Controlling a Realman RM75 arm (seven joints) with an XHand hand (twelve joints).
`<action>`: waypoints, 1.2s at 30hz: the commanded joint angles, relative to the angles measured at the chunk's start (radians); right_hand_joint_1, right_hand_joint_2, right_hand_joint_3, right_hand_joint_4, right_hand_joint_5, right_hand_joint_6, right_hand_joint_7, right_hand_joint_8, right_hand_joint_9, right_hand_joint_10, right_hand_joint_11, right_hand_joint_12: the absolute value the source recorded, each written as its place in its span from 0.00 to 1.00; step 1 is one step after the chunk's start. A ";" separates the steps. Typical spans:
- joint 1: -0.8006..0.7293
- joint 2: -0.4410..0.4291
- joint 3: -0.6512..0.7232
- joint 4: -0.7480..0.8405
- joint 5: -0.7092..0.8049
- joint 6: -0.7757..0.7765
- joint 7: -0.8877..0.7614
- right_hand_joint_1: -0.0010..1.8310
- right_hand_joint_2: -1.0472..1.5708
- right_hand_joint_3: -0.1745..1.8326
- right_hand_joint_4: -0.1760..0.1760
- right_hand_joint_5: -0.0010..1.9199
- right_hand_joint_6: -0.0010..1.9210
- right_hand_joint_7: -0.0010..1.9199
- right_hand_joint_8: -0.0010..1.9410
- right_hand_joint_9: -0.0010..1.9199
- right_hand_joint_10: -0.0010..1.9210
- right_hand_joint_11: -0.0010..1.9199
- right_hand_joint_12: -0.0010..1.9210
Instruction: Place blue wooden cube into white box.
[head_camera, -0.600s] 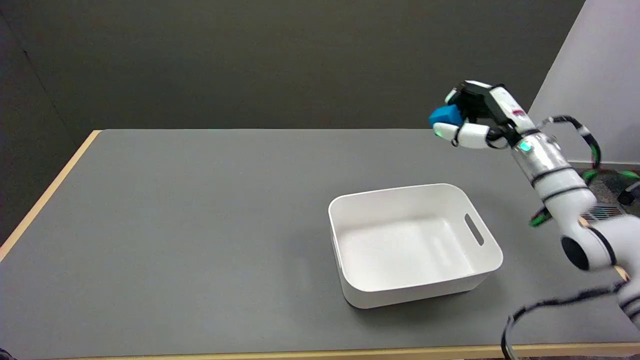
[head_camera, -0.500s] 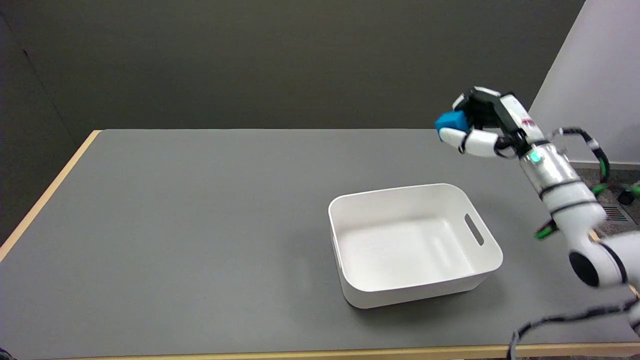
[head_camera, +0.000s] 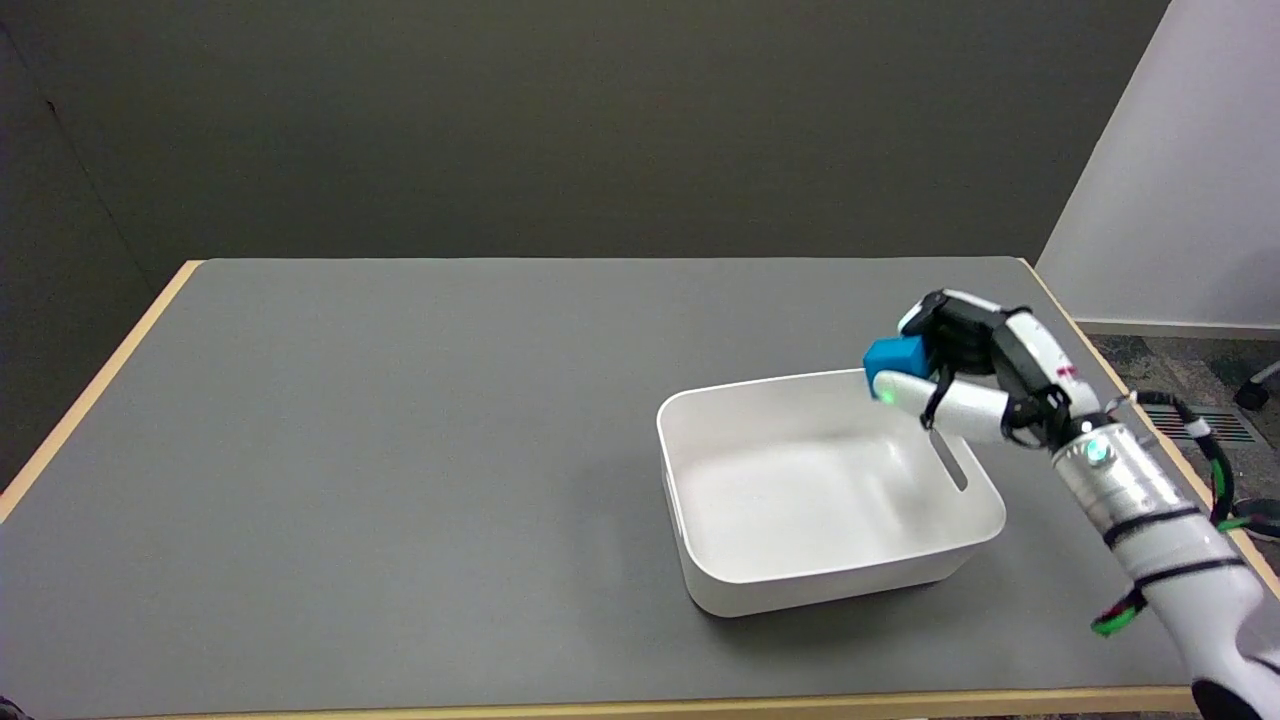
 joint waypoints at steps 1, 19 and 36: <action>-0.209 -0.058 -0.074 -0.114 -0.067 -0.117 0.024 0.74 0.74 0.42 0.14 0.36 0.83 0.46 0.72 0.40 0.78 0.46 1.00; -0.144 -0.033 -0.116 -0.058 -0.085 -0.060 0.006 0.51 0.65 0.56 0.86 0.22 0.48 0.29 0.33 0.28 0.57 0.33 0.94; -0.003 -0.025 -0.066 0.003 0.056 -0.036 0.008 0.22 0.62 0.54 0.74 0.09 0.22 0.03 0.11 0.01 0.28 0.04 0.67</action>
